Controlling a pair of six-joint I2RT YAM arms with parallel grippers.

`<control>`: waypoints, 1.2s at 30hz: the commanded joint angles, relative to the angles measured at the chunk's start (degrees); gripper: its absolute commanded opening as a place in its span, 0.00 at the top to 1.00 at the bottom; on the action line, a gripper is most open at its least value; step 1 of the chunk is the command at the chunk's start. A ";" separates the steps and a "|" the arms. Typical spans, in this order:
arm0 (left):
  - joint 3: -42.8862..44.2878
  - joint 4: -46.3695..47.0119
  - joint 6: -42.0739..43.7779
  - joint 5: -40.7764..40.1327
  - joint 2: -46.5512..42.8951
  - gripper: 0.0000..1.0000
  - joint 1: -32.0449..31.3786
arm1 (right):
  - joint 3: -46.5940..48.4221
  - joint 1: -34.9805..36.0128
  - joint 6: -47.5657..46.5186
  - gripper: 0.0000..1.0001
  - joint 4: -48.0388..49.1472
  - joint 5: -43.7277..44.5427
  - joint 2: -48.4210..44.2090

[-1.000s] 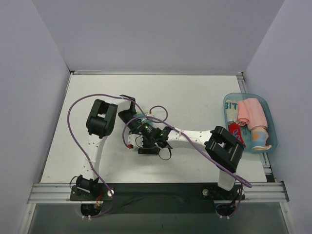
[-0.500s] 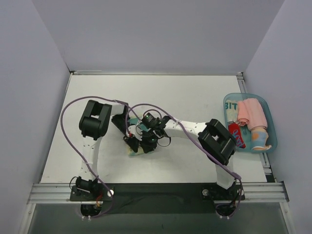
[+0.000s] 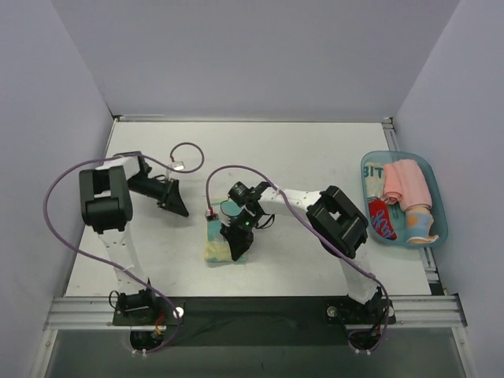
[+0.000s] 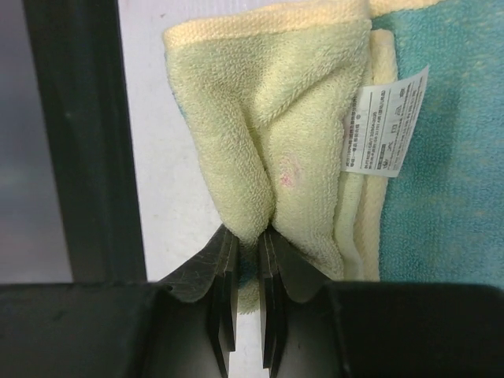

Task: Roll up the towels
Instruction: Roll the towel

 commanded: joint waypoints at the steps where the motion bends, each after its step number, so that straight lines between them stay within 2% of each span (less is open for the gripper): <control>1: 1.42 1.47 1.49 2.66 -8.07 0.60 5.76 | 1.45 -1.52 0.99 1.00 -9.59 -3.81 5.16; 4: -1.65 2.69 5.79 2.92 -15.97 0.58 8.23 | 4.88 -2.75 2.31 1.00 -11.87 -6.54 8.41; 5: -5.32 3.57 6.85 1.96 -21.04 0.58 8.15 | 5.67 -2.84 2.83 1.00 -13.27 -6.98 10.16; 7: -9.73 8.55 8.00 0.91 -26.86 0.56 7.27 | 8.30 -3.55 4.42 1.00 -14.51 -9.00 11.92; 8: -14.54 10.24 8.44 -1.10 -32.64 0.54 6.66 | 9.10 -3.72 4.86 1.00 -15.82 -9.87 13.50; 10: -19.22 15.58 9.15 -3.31 -38.38 0.51 3.41 | 10.50 -4.25 6.00 1.00 -16.79 -11.98 15.35; 12: -25.72 19.29 9.06 -7.61 -46.47 0.49 -0.36 | 11.30 -4.86 7.14 1.00 -17.24 -12.86 16.41; 14: -29.77 24.74 8.19 -13.39 -53.83 0.47 -9.12 | 12.70 -5.30 7.93 1.00 -18.29 -13.66 18.16; 15: -34.14 26.85 7.75 -15.60 -56.14 0.43 -11.95 | 13.41 -5.48 8.46 1.00 -18.64 -13.75 18.69; 16: -36.19 31.22 6.70 -18.32 -58.25 0.42 -19.29 | 13.85 -5.57 9.68 1.00 -18.99 -13.92 19.31; 17: -38.29 33.18 6.43 -23.48 -61.40 0.41 -22.49 | 15.07 -5.74 10.39 1.00 -19.78 -13.84 20.45; 19: -42.17 36.95 6.52 -27.38 -63.36 0.40 -28.74 | 15.87 -6.18 11.62 1.00 -20.31 -14.10 21.42; 20: -42.97 38.11 6.34 -30.53 -63.98 0.40 -33.90 | 16.22 -6.36 12.58 1.00 -20.66 -14.88 22.29; 24: -44.82 44.68 3.72 -37.41 -61.62 0.41 -43.96 | 17.63 -7.50 13.65 1.00 -21.28 -17.08 23.79; 31: -48.15 54.45 4.23 -42.86 -55.47 0.46 -50.91 | 19.57 -8.73 14.35 1.00 -23.12 -20.07 25.56; 34: -49.39 56.22 4.84 -43.66 -52.04 0.54 -51.09 | 19.65 -8.91 14.44 1.00 -23.21 -20.69 25.38; 36: -49.65 55.70 4.85 -43.49 -49.58 0.69 -51.09 | 19.65 -9.17 14.61 1.00 -23.30 -21.22 25.29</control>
